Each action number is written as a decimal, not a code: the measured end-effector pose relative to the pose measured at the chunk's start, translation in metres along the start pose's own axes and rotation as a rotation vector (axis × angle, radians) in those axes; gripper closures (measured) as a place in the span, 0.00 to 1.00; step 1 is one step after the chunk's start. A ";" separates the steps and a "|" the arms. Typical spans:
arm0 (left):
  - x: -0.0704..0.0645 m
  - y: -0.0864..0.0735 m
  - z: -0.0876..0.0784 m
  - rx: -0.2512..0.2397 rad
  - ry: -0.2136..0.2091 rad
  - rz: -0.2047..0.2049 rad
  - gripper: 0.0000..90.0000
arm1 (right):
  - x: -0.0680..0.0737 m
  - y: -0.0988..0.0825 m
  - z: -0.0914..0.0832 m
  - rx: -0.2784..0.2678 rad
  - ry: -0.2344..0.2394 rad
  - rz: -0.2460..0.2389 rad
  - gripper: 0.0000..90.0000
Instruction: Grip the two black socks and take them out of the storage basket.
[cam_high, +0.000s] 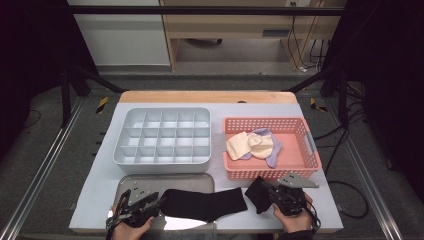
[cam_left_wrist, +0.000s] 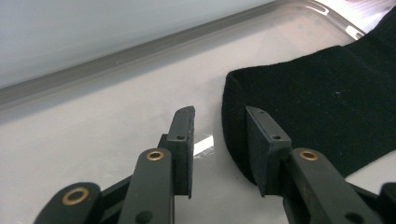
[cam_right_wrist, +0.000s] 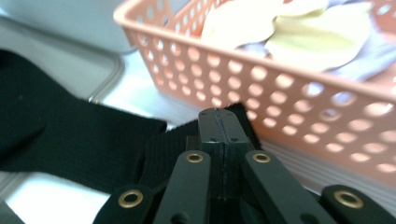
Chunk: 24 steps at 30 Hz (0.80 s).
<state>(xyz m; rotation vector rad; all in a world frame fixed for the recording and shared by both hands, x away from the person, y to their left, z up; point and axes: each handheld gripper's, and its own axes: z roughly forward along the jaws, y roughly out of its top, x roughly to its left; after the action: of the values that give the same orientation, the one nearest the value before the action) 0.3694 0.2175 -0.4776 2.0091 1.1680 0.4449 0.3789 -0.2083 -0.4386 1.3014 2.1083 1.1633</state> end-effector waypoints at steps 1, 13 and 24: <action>0.000 0.000 0.000 0.000 0.001 0.000 0.70 | 0.000 0.001 -0.002 -0.011 -0.012 0.000 1.00; 0.000 0.000 0.000 -0.002 0.008 0.004 0.68 | 0.032 0.000 0.035 0.063 0.012 -0.071 0.67; 0.000 0.000 0.000 -0.002 0.014 0.018 0.69 | 0.039 -0.007 0.050 0.206 -0.092 -0.183 0.94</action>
<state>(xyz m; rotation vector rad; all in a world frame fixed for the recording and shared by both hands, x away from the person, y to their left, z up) 0.3691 0.2172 -0.4782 2.0188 1.1586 0.4694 0.3907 -0.1536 -0.4692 1.1918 2.2706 0.8143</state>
